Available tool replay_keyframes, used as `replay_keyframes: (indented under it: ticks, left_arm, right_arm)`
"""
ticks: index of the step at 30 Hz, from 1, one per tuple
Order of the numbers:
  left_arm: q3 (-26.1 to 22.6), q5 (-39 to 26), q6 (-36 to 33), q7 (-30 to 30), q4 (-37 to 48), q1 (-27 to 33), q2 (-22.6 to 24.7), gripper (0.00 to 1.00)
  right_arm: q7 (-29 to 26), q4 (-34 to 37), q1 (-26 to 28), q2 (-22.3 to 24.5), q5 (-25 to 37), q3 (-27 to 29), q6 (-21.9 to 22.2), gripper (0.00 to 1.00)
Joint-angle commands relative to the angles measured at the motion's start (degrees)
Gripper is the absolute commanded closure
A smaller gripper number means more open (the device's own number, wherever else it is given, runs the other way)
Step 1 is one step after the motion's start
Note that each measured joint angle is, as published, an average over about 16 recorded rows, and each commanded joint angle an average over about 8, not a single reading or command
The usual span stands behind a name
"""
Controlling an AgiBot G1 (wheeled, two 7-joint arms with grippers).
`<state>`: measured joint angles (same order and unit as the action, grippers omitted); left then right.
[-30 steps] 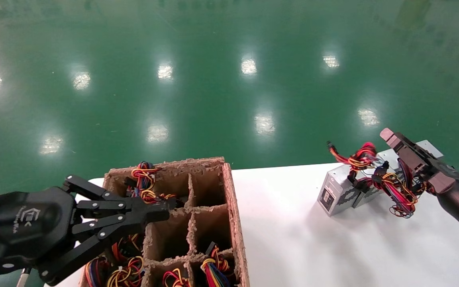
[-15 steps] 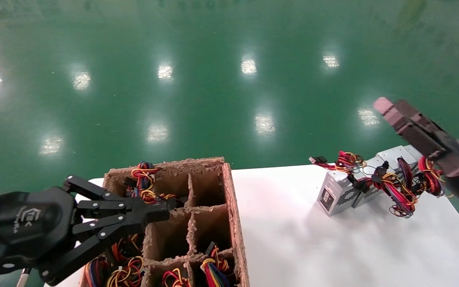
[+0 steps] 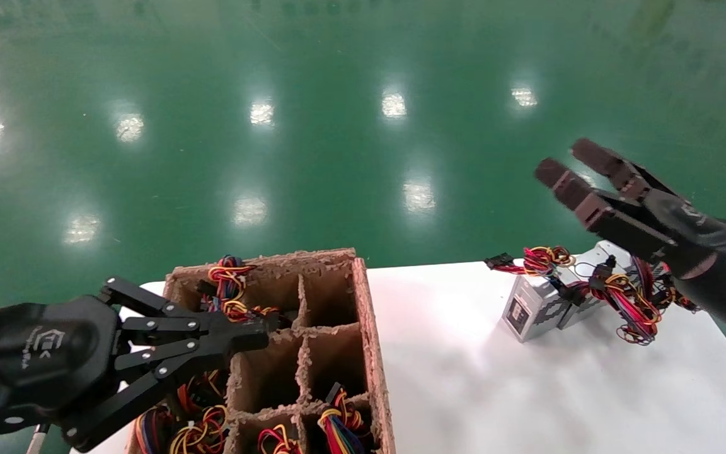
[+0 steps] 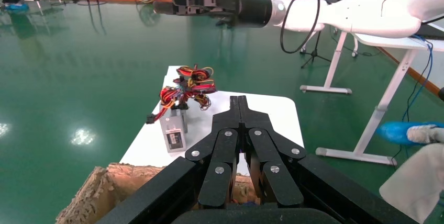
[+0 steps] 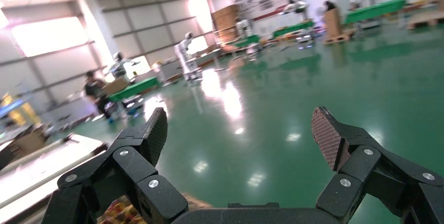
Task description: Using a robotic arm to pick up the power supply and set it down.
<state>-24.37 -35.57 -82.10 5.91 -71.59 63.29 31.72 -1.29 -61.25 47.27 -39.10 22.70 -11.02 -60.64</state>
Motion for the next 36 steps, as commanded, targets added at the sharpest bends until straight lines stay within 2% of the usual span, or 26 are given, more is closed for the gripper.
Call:
replay_keyframes:
  ticks: [1, 36]
  left_arm:
    - [0.0, 0.0, 0.0, 0.0, 0.0, 0.0, 0.0, 0.0]
    - [0.0, 0.0, 0.0, 0.0, 0.0, 0.0, 0.0, 0.0]
  right_arm:
    - [-0.5, -0.6, 0.7, 0.2, 1.0, -0.3, -1.3, 0.0]
    - [-8.6, -11.3, 13.1, 3.7, 17.5, -4.6, -22.9, 0.0]
